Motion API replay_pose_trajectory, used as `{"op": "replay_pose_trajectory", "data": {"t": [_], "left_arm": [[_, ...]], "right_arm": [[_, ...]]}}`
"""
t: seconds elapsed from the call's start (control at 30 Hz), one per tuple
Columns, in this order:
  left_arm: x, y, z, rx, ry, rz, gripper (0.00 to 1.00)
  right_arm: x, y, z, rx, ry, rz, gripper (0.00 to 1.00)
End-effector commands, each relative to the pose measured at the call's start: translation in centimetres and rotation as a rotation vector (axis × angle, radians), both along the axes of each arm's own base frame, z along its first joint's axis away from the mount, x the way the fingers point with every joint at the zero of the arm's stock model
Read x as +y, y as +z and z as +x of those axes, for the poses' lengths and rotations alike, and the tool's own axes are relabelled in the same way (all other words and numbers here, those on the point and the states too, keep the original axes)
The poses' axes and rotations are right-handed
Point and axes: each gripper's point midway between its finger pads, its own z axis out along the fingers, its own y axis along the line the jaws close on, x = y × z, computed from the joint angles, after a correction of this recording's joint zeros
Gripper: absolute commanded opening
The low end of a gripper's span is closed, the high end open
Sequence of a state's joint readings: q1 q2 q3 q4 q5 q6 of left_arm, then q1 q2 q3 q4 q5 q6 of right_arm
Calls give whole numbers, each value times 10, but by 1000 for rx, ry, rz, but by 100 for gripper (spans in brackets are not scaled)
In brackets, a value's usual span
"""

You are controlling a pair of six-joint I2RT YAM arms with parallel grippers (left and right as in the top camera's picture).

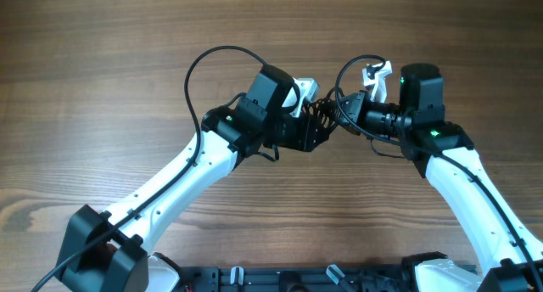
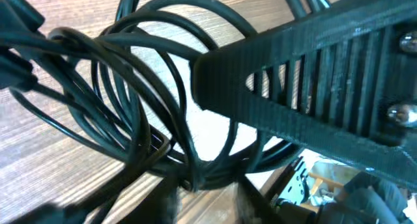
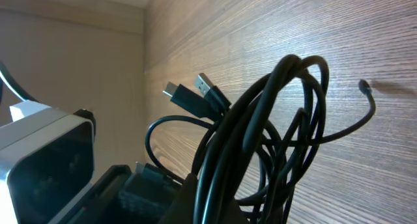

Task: Untangle cables

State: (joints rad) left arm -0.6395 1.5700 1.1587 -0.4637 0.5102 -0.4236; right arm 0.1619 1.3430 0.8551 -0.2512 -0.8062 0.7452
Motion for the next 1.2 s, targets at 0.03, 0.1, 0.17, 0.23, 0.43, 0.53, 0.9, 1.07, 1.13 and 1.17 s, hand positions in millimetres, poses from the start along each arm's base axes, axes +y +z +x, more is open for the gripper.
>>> {"op": "replay_pose_trajectory", "data": {"t": [0.03,0.1,0.17,0.23,0.43,0.53,0.9,1.07,1.13,1.17], "left_arm": [[19,-3,33,-59,110,43,21],[21,-3,34,-58,117,43,20],[21,-3,35,-59,118,43,23],[21,-3,35,-59,118,43,43],[18,3,40,-89,120,19,53],[17,5,42,-80,138,6,53],[15,0,38,-32,160,6,44],[20,-14,29,25,158,52,33],[22,-15,28,32,161,59,33],[24,-16,29,32,167,65,33]], "right_arm": [[7,2,-8,43,38,39,4],[7,2,-8,44,39,39,4],[7,2,-8,45,39,39,4],[7,2,-9,48,39,38,4],[7,0,-11,62,39,36,4],[7,0,-11,61,39,36,4],[7,0,-11,62,39,36,4],[7,0,-10,61,39,36,4],[7,0,-10,60,39,35,4],[7,0,-10,61,39,35,4]]}}
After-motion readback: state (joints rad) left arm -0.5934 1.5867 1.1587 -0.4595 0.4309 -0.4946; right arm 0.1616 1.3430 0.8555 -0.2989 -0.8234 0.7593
